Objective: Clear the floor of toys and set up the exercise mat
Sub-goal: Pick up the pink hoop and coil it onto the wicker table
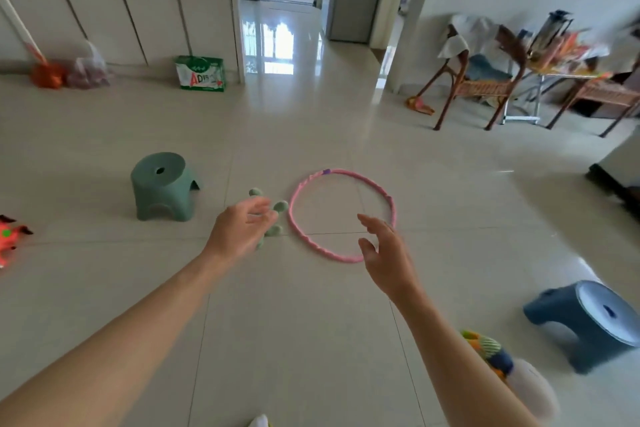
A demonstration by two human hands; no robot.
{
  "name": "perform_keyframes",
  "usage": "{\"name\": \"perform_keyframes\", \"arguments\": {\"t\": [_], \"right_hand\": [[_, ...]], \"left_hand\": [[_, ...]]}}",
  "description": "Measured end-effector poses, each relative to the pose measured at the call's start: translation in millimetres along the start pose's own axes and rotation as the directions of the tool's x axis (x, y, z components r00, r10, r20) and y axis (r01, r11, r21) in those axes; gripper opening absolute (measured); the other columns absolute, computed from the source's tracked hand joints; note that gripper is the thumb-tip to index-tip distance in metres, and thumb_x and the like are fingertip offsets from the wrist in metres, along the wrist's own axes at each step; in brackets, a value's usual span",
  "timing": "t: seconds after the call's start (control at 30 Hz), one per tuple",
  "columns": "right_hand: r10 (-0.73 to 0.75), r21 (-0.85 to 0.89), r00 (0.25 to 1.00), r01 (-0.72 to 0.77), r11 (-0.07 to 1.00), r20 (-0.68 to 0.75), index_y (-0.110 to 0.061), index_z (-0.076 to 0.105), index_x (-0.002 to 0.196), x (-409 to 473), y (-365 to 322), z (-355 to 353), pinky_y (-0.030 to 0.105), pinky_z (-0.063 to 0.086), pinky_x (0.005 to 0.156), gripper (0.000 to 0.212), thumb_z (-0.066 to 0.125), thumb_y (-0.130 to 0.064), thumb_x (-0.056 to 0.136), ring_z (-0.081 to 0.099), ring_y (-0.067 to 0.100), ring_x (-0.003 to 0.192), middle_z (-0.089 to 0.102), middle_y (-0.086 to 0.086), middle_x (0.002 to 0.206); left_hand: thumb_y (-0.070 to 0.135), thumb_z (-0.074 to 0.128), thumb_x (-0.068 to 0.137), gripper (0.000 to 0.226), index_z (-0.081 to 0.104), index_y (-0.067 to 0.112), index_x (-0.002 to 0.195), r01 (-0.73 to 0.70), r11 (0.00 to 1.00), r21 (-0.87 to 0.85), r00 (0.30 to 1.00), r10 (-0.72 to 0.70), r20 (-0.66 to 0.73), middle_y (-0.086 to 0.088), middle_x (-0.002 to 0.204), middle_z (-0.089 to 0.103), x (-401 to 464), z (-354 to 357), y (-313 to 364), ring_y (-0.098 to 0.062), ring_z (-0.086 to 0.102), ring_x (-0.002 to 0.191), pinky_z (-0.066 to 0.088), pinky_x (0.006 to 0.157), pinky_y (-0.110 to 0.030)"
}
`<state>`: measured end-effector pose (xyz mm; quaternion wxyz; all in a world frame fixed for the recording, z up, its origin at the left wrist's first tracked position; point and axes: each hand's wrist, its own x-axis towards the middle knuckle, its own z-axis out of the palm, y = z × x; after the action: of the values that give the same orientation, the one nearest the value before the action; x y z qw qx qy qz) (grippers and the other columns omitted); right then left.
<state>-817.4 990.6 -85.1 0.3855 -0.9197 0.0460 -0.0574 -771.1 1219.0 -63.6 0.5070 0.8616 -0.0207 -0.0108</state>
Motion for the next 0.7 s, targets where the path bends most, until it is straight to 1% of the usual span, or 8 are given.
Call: {"name": "perform_keyframes", "arguments": {"t": [0.03, 0.1, 0.13, 0.2, 0.27, 0.37, 0.53, 0.7], "right_hand": [[0.009, 0.001, 1.0, -0.009, 1.0, -0.011, -0.014, 0.05, 0.131, 12.6, 3.6, -0.4, 0.032, 0.035, 0.107, 0.044, 0.054, -0.003, 0.089, 0.047, 0.018, 0.124, 0.053, 0.003, 0.133], [0.024, 0.007, 0.999, -0.024, 1.0, -0.034, -0.013, 0.05, 0.131, 36.5, 10.4, -2.3, 0.029, 0.035, 0.106, 0.044, 0.054, -0.002, 0.088, 0.048, 0.018, 0.123, 0.053, 0.004, 0.133], [0.045, 0.014, 0.998, -0.044, 0.999, -0.047, -0.013, 0.051, 0.131, 50.7, 16.1, -4.5, 0.028, 0.035, 0.106, 0.044, 0.054, -0.002, 0.088, 0.048, 0.018, 0.123, 0.053, 0.004, 0.133], [0.07, 0.032, 0.996, -0.068, 0.997, -0.058, -0.012, 0.051, 0.13, 74.0, 27.2, -8.2, 0.023, 0.032, 0.105, 0.043, 0.054, -0.001, 0.088, 0.047, 0.018, 0.124, 0.053, 0.004, 0.133], [0.091, 0.036, 0.994, -0.089, 0.995, -0.058, -0.012, 0.051, 0.13, 96.5, 40.3, -11.1, 0.019, 0.03, 0.103, 0.042, 0.053, -0.002, 0.089, 0.046, 0.017, 0.125, 0.053, 0.003, 0.134], [0.09, 0.022, 0.994, -0.088, 0.996, -0.069, -0.013, 0.051, 0.13, 139.2, 63.5, -16.9, 0.022, 0.033, 0.103, 0.042, 0.054, -0.004, 0.089, 0.049, 0.017, 0.123, 0.053, 0.002, 0.133], [0.079, 0.006, 0.997, -0.079, 0.997, -0.016, -0.013, 0.051, 0.13, 241.6, 114.0, -32.4, 0.025, 0.035, 0.103, 0.043, 0.054, -0.004, 0.088, 0.051, 0.017, 0.12, 0.054, 0.002, 0.133], [0.103, -0.011, 0.993, -0.103, 0.995, 0.056, -0.015, 0.051, 0.131, 321.5, 156.5, -52.6, 0.031, 0.037, 0.104, 0.043, 0.054, -0.007, 0.089, 0.051, 0.017, 0.119, 0.054, 0.001, 0.133]], "left_hand": [[0.022, 0.06, 0.089, 0.036, 0.057, 0.006, 0.121, -0.005, 1.0, 0.003, 1.0, 0.005, 0.015, -0.006, 0.117, 0.062, 18.2, 3.4, 2.2, -0.007, 0.061, 0.084, 0.045, 0.061, -0.004], [0.022, 0.059, 0.089, 0.035, 0.058, 0.007, 0.12, -0.015, 0.999, 0.032, 0.999, 0.014, 0.034, -0.008, 0.118, 0.064, 51.3, 11.2, 7.5, -0.015, 0.063, 0.095, 0.046, 0.075, -0.014], [0.022, 0.06, 0.089, 0.034, 0.059, 0.007, 0.119, -0.016, 0.999, 0.047, 0.999, 0.014, 0.053, -0.008, 0.118, 0.064, 70.1, 19.1, 11.3, -0.016, 0.063, 0.098, 0.045, 0.075, -0.015], [0.021, 0.061, 0.088, 0.032, 0.06, 0.008, 0.118, -0.039, 0.997, 0.069, 0.996, 0.033, 0.085, -0.008, 0.116, 0.065, 98.5, 34.7, 18.5, -0.013, 0.061, 0.093, 0.042, 0.069, -0.01], [0.02, 0.061, 0.088, 0.033, 0.061, 0.01, 0.118, -0.05, 0.996, 0.08, 0.994, 0.041, 0.104, -0.007, 0.115, 0.065, 123.1, 51.2, 23.0, -0.01, 0.06, 0.09, 0.041, 0.075, -0.01], [0.023, 0.061, 0.088, 0.034, 0.06, 0.011, 0.12, -0.045, 0.996, 0.08, 0.992, 0.035, 0.123, -0.005, 0.117, 0.065, 163.3, 78.5, 29.8, -0.008, 0.059, 0.091, 0.04, 0.083, -0.015], [0.022, 0.06, 0.089, 0.033, 0.06, 0.01, 0.119, -0.018, 0.997, 0.078, 0.996, 0.011, 0.092, -0.008, 0.118, 0.064, 248.6, 135.6, 44.9, -0.01, 0.058, 0.094, 0.041, 0.085, -0.018], [0.021, 0.059, 0.089, 0.035, 0.058, 0.008, 0.122, 0.071, 0.995, 0.076, 0.993, -0.078, 0.09, -0.01, 0.12, 0.063, 320.1, 188.3, 61.7, -0.016, 0.06, 0.103, 0.042, 0.089, -0.02]]}}
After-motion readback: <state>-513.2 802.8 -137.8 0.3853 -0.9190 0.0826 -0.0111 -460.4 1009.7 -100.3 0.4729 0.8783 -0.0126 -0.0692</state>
